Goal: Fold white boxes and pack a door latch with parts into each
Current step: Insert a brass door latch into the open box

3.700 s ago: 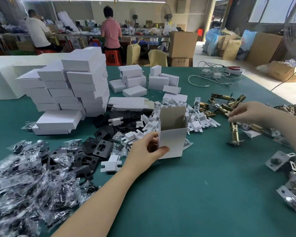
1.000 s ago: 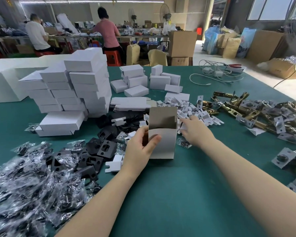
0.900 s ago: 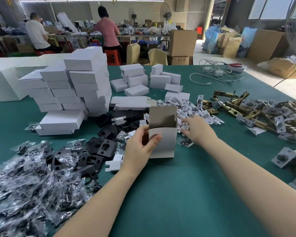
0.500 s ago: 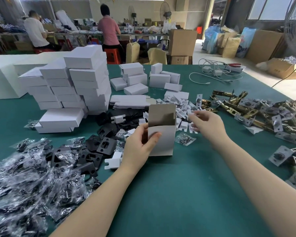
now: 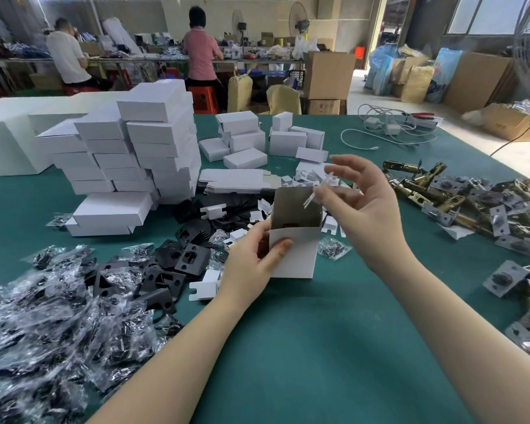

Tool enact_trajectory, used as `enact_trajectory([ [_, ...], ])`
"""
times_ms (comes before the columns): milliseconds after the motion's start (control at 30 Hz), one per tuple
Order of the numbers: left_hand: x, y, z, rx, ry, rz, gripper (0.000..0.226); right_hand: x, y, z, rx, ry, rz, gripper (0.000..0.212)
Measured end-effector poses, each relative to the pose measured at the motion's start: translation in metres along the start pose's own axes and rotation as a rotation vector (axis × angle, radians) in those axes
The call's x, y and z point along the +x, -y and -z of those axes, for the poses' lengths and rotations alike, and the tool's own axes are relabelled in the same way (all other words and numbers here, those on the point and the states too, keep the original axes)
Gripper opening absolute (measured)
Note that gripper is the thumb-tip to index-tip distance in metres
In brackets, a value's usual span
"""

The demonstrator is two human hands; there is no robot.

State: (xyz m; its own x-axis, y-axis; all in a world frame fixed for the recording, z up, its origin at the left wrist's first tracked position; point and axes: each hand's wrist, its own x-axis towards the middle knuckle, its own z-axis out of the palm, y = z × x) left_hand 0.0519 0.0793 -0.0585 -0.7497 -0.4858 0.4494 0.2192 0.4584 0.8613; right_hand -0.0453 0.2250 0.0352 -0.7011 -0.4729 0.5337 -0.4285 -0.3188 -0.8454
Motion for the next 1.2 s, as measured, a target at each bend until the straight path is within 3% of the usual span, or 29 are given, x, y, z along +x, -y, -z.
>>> enact_trajectory([
  [67, 0.001, 0.001, 0.0, -0.006, 0.004, 0.015, 0.028, -0.001, -0.003, 0.0, -0.165, 0.073, 0.074, 0.042],
  [200, 0.001, -0.003, 0.001, 0.007, 0.004, -0.008, 0.023, -0.002, -0.012, 0.003, -0.549, 0.176, 0.324, 0.031],
  [533, -0.001, -0.004, 0.001, 0.013, 0.005, 0.017, 0.02, -0.011, -0.023, 0.002, -0.774, 0.169, 0.41, 0.016],
  [667, 0.0, -0.003, 0.001, 0.059, 0.0, -0.003, 0.015, -0.02, -0.033, 0.0, -0.756, 0.059, 0.332, 0.018],
  [733, 0.0, -0.003, 0.0, 0.046, 0.0, 0.002, 0.021, -0.027, -0.041, -0.003, -0.633, 0.018, 0.225, 0.04],
  [800, 0.0, -0.002, -0.001, -0.021, 0.016, 0.028, 0.043, -0.037, -0.05, -0.007, -0.475, 0.011, 0.034, 0.074],
  [833, -0.001, -0.003, -0.001, -0.033, 0.006, 0.025, 0.051, -0.042, -0.055, -0.009, -0.419, 0.015, -0.055, 0.08],
  [933, 0.004, -0.018, 0.001, -0.022, -0.119, -0.021, 0.041, -0.053, -0.071, -0.01, -0.341, 0.087, -0.229, 0.068],
  [1033, 0.026, -0.035, 0.028, 0.052, -0.218, 0.04, 0.024, -0.055, -0.077, -0.006, -0.383, 0.15, -0.248, 0.048],
  [1133, 0.048, -0.043, 0.075, 0.282, -0.123, 0.214, 0.027, -0.055, -0.077, -0.006, -0.404, 0.157, -0.254, 0.046],
  [1200, 0.052, -0.043, 0.104, 0.574, -0.007, 0.321, 0.028, -0.056, -0.077, -0.006, -0.405, 0.154, -0.272, 0.046],
])
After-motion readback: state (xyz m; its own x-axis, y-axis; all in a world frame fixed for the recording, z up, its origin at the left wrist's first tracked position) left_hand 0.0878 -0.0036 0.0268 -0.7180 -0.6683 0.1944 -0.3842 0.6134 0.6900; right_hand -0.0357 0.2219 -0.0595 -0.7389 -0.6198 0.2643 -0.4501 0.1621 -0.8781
